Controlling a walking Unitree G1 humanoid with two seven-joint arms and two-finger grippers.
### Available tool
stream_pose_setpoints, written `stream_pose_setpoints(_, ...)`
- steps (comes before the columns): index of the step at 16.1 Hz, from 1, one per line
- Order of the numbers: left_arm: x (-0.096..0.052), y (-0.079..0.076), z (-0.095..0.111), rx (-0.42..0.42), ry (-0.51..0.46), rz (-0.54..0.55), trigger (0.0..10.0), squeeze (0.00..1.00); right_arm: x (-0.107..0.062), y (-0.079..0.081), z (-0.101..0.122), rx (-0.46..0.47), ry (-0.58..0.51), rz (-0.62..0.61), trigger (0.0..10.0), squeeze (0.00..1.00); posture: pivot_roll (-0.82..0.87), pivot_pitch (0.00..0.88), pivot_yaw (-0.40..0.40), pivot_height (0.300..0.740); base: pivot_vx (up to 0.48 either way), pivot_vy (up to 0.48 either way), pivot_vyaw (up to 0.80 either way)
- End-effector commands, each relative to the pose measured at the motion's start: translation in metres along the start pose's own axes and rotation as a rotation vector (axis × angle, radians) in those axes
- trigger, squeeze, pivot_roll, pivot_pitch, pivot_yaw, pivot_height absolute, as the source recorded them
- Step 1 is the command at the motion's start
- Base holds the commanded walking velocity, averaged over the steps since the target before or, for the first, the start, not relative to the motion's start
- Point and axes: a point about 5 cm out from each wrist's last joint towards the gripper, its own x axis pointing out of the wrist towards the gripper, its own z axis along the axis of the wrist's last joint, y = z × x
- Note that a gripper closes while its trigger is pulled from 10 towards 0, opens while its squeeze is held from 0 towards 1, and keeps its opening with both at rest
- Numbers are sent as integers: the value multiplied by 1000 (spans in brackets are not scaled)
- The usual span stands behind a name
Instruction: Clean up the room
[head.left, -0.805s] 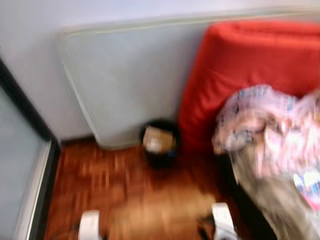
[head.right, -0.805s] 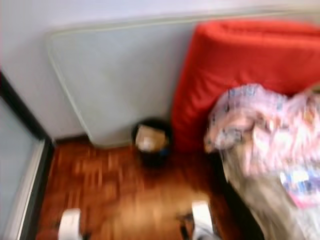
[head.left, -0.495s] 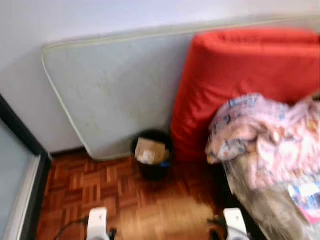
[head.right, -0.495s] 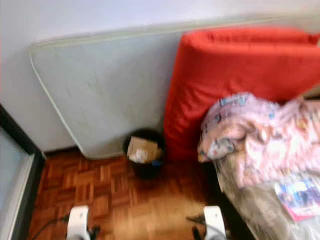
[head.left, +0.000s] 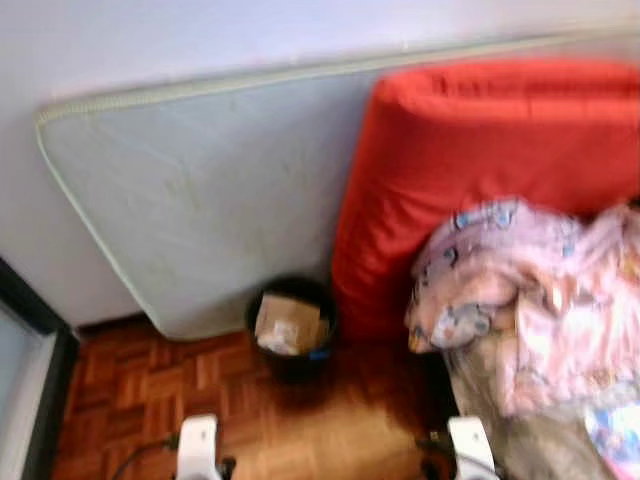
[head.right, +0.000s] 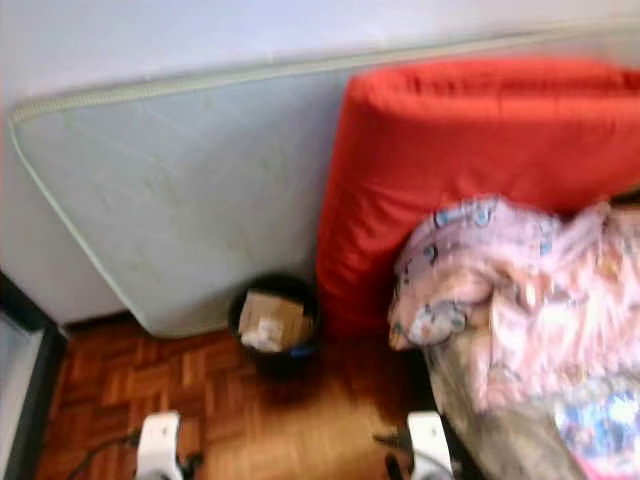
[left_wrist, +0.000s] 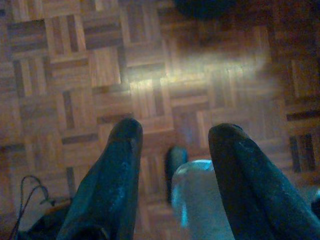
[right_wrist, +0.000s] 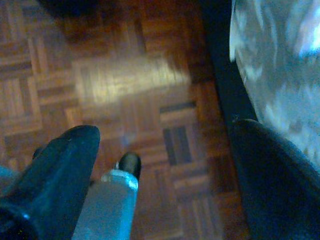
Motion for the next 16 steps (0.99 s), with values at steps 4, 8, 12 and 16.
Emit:
stream_pose_setpoints(4,-1,9,-4,5,16,25,10000,0,1,10,1,4,-5,25,10000,0,-21,39,-4,740,319,0,0)
stream_pose_setpoints(8,-1,9,-4,5,17,24,10000,0,1,10,1,1,-7,26,10000,0,-21,39,-5,740,313,0,0)
stream_pose_setpoints(12,-1,9,-4,-5,11,23,10000,0,1,10,0,-2,11,20,10000,0,-20,40,-6,740,157,0,-341)
stream_pose_setpoints(16,-1,9,-4,-6,10,21,10000,0,1,10,0,-6,16,20,10000,0,-19,40,-6,740,0,0,-752)
